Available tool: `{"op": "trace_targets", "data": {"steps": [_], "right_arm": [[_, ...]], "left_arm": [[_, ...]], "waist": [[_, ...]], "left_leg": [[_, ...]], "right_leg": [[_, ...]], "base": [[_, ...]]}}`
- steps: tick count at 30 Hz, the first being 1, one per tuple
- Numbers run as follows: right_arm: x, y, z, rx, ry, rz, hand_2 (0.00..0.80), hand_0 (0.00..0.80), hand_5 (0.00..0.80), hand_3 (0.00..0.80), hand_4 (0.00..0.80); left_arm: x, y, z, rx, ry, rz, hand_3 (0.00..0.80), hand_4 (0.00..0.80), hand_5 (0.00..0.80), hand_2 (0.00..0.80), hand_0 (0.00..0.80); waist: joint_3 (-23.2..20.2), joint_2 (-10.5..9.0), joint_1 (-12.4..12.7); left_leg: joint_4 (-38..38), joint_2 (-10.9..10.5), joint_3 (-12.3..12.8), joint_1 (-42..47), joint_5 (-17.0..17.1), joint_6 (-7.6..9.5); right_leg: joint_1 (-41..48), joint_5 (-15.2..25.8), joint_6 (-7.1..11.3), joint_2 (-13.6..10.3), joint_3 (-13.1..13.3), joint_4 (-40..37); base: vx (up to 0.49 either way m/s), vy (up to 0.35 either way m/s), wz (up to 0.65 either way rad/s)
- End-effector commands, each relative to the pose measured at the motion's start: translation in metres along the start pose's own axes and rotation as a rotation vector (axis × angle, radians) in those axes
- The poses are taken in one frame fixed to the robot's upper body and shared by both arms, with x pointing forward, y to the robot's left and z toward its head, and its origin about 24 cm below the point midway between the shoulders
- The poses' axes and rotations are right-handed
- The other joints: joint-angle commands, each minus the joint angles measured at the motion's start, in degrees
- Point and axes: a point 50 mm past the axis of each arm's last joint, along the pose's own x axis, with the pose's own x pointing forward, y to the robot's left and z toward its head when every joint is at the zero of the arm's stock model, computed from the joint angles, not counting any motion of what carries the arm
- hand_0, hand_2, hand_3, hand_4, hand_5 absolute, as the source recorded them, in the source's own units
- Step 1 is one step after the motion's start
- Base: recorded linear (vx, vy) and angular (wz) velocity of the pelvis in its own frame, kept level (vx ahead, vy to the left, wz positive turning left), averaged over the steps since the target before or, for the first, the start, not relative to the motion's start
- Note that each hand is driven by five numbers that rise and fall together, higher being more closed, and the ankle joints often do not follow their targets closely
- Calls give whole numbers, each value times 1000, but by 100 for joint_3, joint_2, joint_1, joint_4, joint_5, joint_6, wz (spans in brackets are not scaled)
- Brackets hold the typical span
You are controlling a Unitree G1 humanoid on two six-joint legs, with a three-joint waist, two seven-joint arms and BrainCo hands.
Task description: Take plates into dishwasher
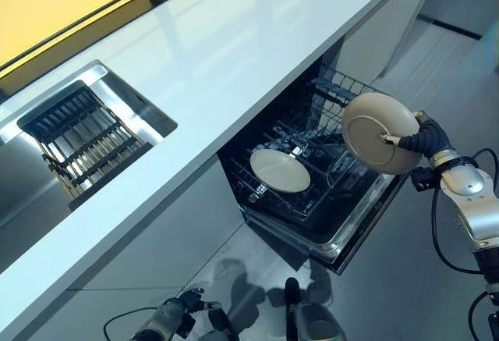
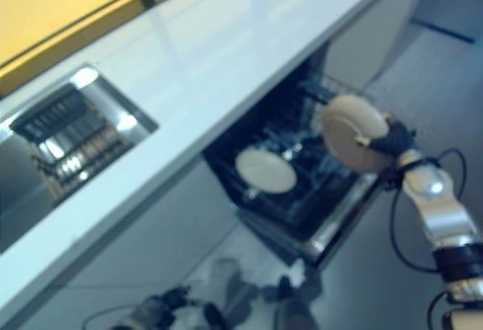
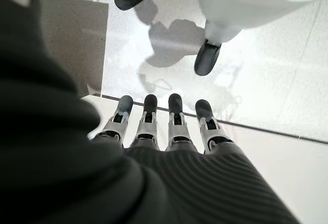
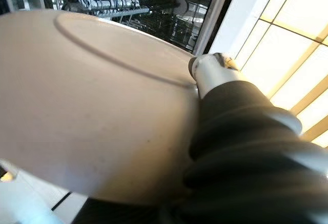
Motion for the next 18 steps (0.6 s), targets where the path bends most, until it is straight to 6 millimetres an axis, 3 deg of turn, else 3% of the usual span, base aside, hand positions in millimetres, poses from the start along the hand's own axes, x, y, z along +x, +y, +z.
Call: {"op": "trace_targets", "data": {"steps": [1, 8, 18], "right_arm": [[14, 18, 61, 74, -271, -34, 800, 800, 800, 800, 800], [20, 29, 67, 101, -292, -95, 800, 800, 800, 800, 800], [26, 34, 84, 109, -339, -172, 800, 800, 800, 800, 800]], "left_arm": [[-3, 30, 3, 23, -6, 83, 0, 0, 0, 0, 0], [-1, 31, 18, 28, -37, 94, 0, 0, 0, 0, 0], [-1, 33, 23, 36, -46, 104, 0, 0, 0, 0, 0]], "waist": [[108, -550, -98], [344, -454, -36], [539, -399, 108]], "left_leg": [[-95, -285, 144, 54, -652, -173], [-95, -352, -26, -156, -570, -214], [-95, -409, -204, -346, -502, -235]], "right_leg": [[364, -640, 55, 121, 62, -334], [224, -574, 70, 95, 12, -392], [182, -542, 77, 74, -105, -455]], "base": [[-16, 81, 9], [-10, 57, 11], [-6, 29, 6]]}}
